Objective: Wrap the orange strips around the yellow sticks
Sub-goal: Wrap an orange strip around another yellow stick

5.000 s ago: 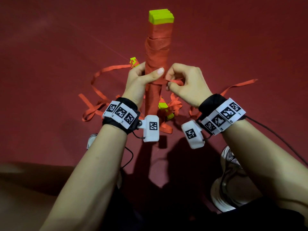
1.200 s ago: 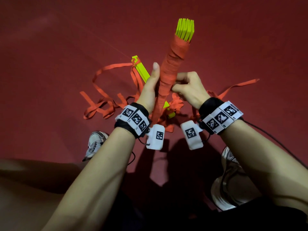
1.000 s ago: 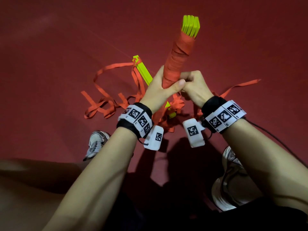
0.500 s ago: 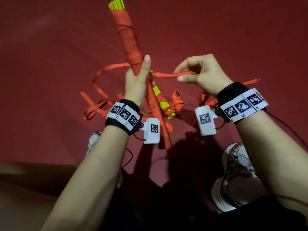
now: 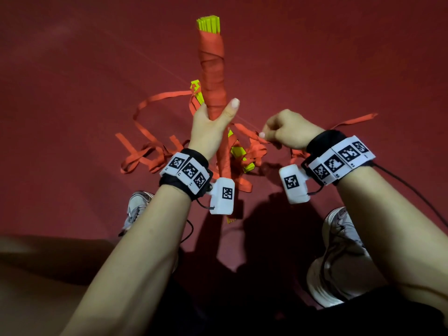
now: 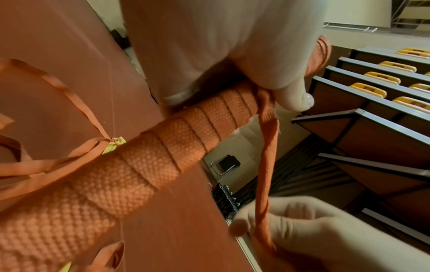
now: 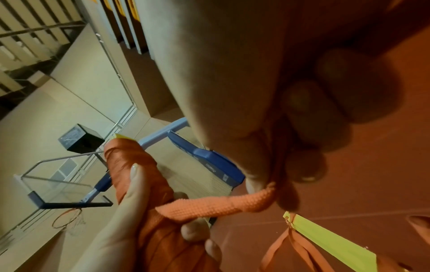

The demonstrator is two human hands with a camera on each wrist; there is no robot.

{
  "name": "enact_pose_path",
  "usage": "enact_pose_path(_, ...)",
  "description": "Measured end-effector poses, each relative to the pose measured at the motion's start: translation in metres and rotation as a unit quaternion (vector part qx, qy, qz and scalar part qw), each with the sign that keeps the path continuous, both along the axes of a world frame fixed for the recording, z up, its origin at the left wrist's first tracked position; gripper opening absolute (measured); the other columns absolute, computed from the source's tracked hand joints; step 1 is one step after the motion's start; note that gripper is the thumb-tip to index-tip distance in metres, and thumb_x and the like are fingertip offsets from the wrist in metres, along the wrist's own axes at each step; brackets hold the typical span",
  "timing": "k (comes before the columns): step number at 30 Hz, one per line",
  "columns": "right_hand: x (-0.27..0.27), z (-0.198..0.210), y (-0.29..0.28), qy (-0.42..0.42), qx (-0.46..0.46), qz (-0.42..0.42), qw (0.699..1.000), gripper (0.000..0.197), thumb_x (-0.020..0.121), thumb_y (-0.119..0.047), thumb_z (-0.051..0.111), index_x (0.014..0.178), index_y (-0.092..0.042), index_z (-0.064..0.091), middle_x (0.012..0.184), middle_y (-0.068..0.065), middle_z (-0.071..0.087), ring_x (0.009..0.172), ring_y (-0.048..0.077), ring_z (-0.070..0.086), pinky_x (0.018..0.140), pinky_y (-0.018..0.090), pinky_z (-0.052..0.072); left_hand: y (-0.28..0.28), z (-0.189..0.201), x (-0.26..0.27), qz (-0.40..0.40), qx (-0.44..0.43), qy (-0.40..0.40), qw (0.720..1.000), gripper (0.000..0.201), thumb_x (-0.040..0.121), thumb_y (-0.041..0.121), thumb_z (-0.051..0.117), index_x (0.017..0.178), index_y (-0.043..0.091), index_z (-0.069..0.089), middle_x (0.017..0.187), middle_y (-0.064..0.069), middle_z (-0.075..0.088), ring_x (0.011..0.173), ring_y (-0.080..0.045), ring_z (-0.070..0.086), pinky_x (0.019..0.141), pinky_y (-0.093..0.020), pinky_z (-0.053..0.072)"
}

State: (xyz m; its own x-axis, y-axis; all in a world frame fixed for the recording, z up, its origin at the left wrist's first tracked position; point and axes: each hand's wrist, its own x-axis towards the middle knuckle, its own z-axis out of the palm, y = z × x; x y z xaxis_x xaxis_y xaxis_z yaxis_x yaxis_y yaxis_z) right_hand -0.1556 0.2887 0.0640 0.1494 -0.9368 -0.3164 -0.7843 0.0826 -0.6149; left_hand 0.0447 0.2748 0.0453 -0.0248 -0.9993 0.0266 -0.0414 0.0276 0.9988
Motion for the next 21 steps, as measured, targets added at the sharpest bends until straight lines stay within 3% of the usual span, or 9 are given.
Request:
enact_pose_path(4,0.001,0.012,-0.001,0.034,-0.081,0.011,0.996,0.008,0.085,-0.022,0.078,0.087,-0.02,0.071,0.072,-0.003,0.069,0.076,0.018,0.067,0.075,0.027,0.048,-0.001,0.0,-0.001,0.02,0.011,0.033,0.999,0.035,0.076,0.058,0.076,0.078,0.025,0.064,0.071,0.009,0.061,0.074,-0.017,0.058,0.079,-0.041,0.049)
enact_pose_path(6,0.003,0.014,0.0,0.045,-0.14,0.016,0.989,0.018,0.08,-0.008,0.074,0.093,-0.021,0.071,0.086,-0.004,0.072,0.09,0.019,0.068,0.085,0.028,0.048,0.0,0.001,-0.003,0.028,0.013,0.053,0.998,0.04,0.076,0.06,0.078,0.08,0.022,0.065,0.073,0.002,0.06,0.075,-0.022,0.057,0.078,-0.045,0.047)
enact_pose_path(8,0.013,0.016,0.005,-0.005,-0.196,0.021,0.98,0.031,0.078,0.002,0.064,0.099,-0.02,0.072,0.096,-0.005,0.073,0.097,0.015,0.067,0.093,0.026,0.048,0.002,0.003,-0.007,0.033,0.019,0.069,0.997,0.049,0.076,0.059,0.077,0.084,0.014,0.061,0.072,-0.006,0.055,0.068,-0.023,0.053,0.07,-0.044,0.045)
enact_pose_path(11,0.037,0.017,0.013,-0.128,-0.208,0.028,0.969,0.024,0.077,-0.006,0.071,0.091,-0.025,0.066,0.087,-0.008,0.07,0.083,0.013,0.068,0.083,0.03,0.055,0.006,0.006,-0.015,0.041,0.007,0.076,0.996,0.038,0.084,0.047,0.075,0.081,0.012,0.059,0.067,-0.003,0.055,0.06,-0.017,0.053,0.064,-0.033,0.046)
enact_pose_path(14,0.051,0.011,0.017,-0.15,-0.222,0.005,0.963,0.034,0.073,-0.021,0.081,0.077,-0.034,0.05,0.077,-0.005,0.062,0.071,0.016,0.062,0.071,0.03,0.051,0.009,0.009,-0.02,0.044,-0.001,0.056,0.997,0.03,0.098,0.022,0.068,0.07,0.015,0.059,0.06,0.006,0.06,0.055,-0.005,0.057,0.058,-0.02,0.047)
enact_pose_path(18,0.05,0.005,0.017,-0.185,-0.227,-0.056,0.955,0.025,0.076,-0.023,0.076,0.07,-0.035,0.055,0.07,-0.011,0.062,0.068,0.009,0.059,0.076,0.037,0.053,0.006,0.006,-0.017,0.031,0.003,0.039,0.999,0.024,0.096,0.027,0.071,0.075,0.021,0.062,0.066,0.012,0.064,0.067,-0.006,0.061,0.071,-0.025,0.051)
enact_pose_path(21,0.05,0.008,0.017,-0.204,-0.2,-0.075,0.955,0.005,0.071,-0.025,0.063,0.072,-0.024,0.067,0.072,0.001,0.072,0.071,0.021,0.069,0.078,0.047,0.056,0.006,0.004,-0.016,0.035,-0.003,0.016,0.999,0.019,0.093,0.03,0.074,0.08,0.024,0.062,0.067,0.018,0.063,0.069,0.0,0.059,0.074,-0.021,0.049)
